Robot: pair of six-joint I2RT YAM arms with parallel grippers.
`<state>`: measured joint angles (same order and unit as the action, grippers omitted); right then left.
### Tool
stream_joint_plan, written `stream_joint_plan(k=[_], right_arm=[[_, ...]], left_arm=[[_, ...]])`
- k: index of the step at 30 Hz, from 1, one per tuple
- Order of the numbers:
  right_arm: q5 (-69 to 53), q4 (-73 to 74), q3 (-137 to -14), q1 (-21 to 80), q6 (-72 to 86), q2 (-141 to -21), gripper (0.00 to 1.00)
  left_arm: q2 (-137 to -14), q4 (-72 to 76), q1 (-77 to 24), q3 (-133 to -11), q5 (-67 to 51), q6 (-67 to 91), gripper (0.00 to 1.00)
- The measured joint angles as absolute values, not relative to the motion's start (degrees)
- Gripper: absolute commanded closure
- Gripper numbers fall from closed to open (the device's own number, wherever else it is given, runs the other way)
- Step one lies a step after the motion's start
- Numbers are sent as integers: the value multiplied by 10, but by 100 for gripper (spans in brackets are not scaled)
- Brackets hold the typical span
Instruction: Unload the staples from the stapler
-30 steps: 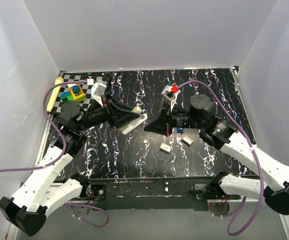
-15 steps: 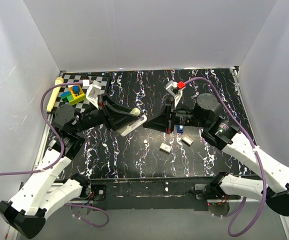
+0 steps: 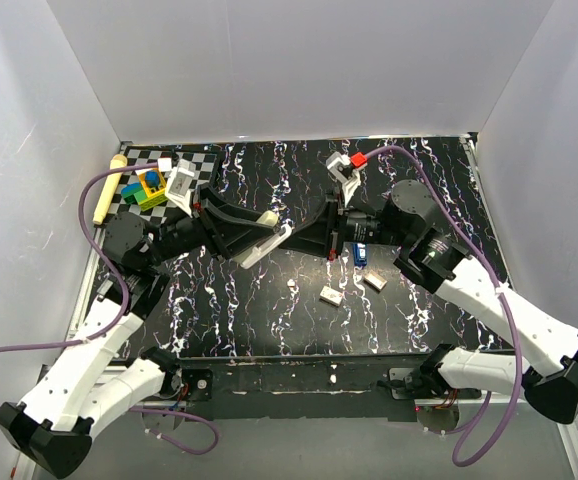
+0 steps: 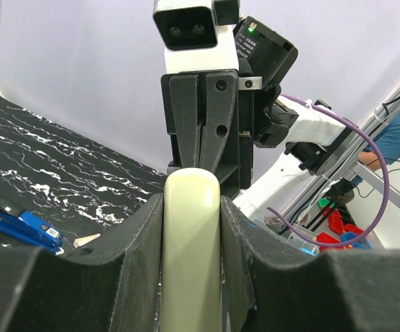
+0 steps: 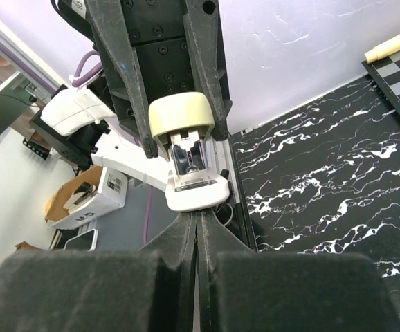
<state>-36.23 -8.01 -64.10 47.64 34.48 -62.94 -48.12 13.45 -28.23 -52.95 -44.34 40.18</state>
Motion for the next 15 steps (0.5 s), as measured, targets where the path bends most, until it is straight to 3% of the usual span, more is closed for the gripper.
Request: stream_joint_plan(k=[15], right_arm=[[-416, -64, -742, 476, 355, -689, 99]], left_arm=[[-475, 201, -293, -522, -428, 408, 100]])
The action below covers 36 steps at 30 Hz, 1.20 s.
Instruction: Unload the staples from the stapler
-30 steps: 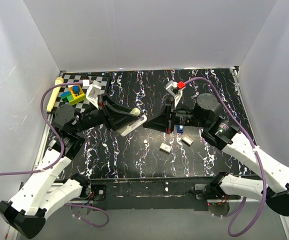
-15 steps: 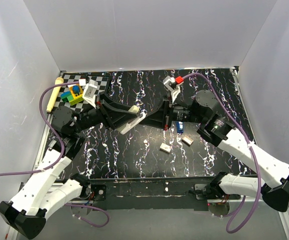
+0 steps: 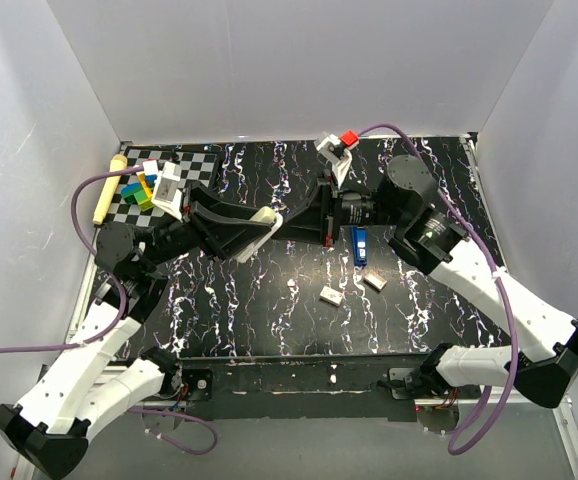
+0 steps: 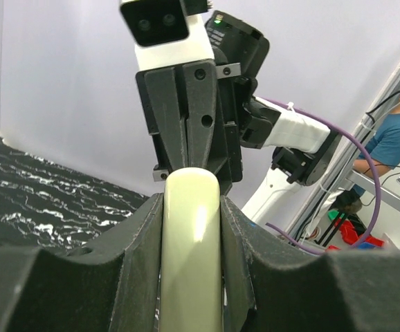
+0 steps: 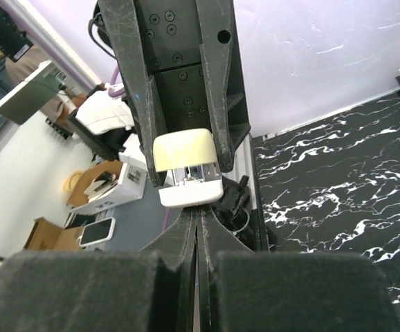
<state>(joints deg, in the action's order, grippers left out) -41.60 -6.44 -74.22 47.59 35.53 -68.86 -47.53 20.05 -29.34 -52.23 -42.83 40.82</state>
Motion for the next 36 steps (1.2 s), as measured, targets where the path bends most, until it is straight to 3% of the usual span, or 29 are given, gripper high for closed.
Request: stream_joint_plan(k=[10, 19, 36], right_arm=[[-503, 38, -856, 466, 330, -731, 99], [-508, 71, -863, 461, 305, -723, 99], [-387, 50, -696, 430, 265, -645, 99]], left_arm=[[-490, 201, -338, -559, -425, 352, 100], [-498, 149, -359, -590, -423, 294, 100], [-523, 1, -380, -605, -330, 242, 100]])
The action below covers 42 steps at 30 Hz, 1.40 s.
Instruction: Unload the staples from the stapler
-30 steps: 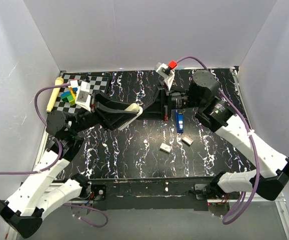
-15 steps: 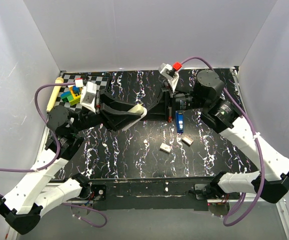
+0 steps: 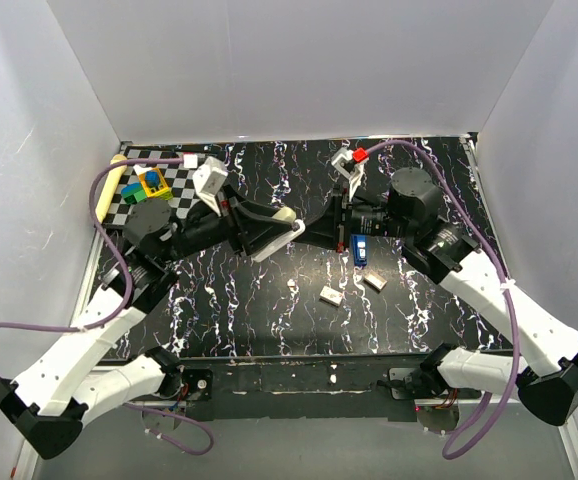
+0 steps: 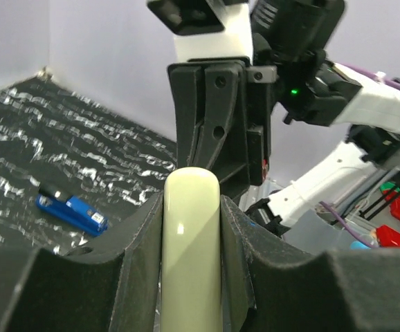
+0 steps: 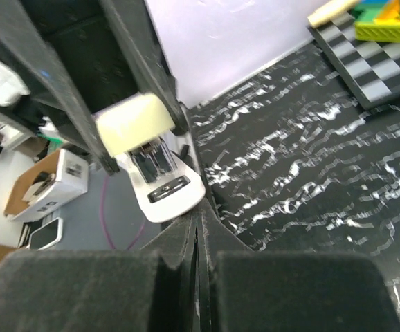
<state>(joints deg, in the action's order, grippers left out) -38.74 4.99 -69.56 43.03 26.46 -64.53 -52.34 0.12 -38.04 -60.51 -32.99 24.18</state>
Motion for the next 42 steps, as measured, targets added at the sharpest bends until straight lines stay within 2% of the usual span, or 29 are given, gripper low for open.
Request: stream_joint_plan(k=[11, 19, 31, 42], right_arm=[[-260, 39, -588, 398, 269, -641, 99], [-182, 64, -534, 393, 271, -656, 99], [-180, 73, -515, 393, 283, -688, 99], [-199, 71, -507, 393, 283, -693, 99]], left_arm=[[-645, -104, -377, -652, -151, 218, 100], [-734, -104, -291, -656, -57, 228, 100], [-962, -55, -264, -717, 107, 217, 100], [-1162, -55, -232, -818, 139, 216, 100]])
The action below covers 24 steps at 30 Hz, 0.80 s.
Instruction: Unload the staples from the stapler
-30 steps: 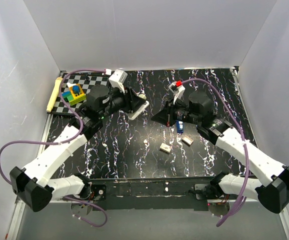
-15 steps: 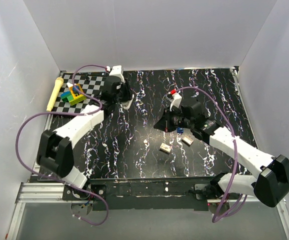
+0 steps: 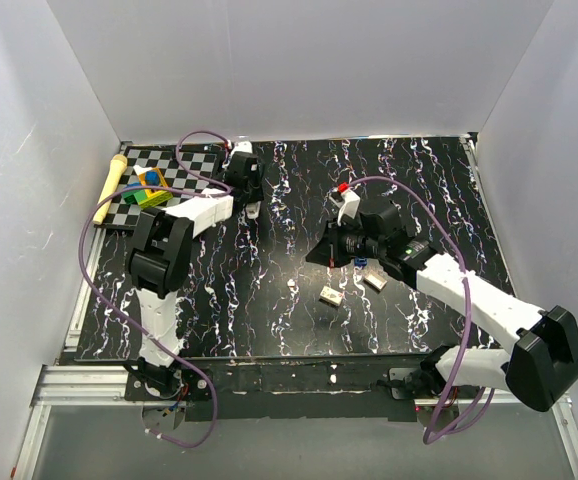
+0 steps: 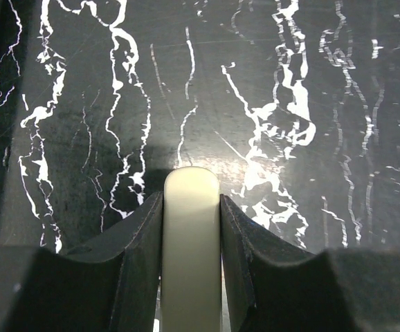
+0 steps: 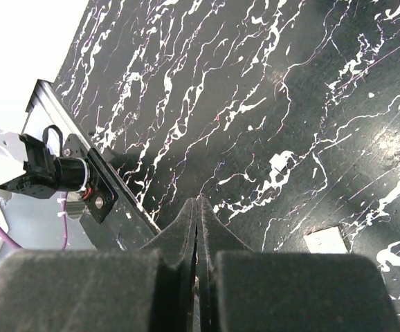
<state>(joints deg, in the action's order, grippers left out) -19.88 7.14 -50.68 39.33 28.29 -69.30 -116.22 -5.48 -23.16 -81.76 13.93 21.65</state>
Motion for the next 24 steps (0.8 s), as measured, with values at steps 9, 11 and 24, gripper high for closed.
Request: stream_joint_plan(k=[9, 11, 24], right_arm=[[-211, 71, -507, 393, 283, -711, 99], [-213, 70, -507, 393, 283, -715, 99], [-225, 61, -507, 393, 288, -718, 99]], left_arm=[[-1198, -70, -225, -845, 146, 216, 65], [-1198, -70, -225, -845, 145, 217, 55], [-1195, -69, -226, -814, 141, 221, 43]])
